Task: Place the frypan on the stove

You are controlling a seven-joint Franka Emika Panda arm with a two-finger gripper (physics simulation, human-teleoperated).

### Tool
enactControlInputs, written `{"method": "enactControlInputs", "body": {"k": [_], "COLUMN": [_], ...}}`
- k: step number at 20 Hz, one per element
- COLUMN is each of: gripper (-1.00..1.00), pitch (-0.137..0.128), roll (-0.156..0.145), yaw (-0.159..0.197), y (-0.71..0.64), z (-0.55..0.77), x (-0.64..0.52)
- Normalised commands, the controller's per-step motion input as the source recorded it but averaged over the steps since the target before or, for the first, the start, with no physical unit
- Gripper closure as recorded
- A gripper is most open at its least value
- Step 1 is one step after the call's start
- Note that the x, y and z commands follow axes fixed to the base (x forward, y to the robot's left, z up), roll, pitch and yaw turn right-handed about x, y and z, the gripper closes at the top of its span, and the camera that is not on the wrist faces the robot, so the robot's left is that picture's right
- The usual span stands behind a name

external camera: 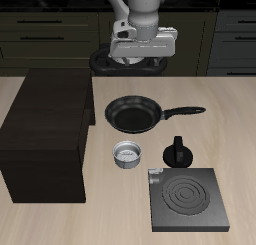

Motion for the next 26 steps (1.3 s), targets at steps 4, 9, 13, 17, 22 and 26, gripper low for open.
{"method": "enactControlInputs", "body": {"k": [4, 9, 13, 17, 22, 26], "gripper": [-1.0, -1.0, -1.0, -1.0, -1.0, -1.0], "pitch": [-0.002, 0.051, 0.019, 0.041, -0.015, -0.026], "roll": [0.011, -0.009, -0.023, -0.003, 0.02, 0.008], "yaw": [-0.015, -0.017, 0.0, -0.004, 0.034, 0.033], "y": [0.11, 0.07, 0.01, 0.05, 0.1, 0.07], "z": [-0.27, -0.43, -0.34, -0.41, -0.25, -0.17], "x": [0.0, 0.1, 0.09, 0.03, -0.15, -0.13]}}
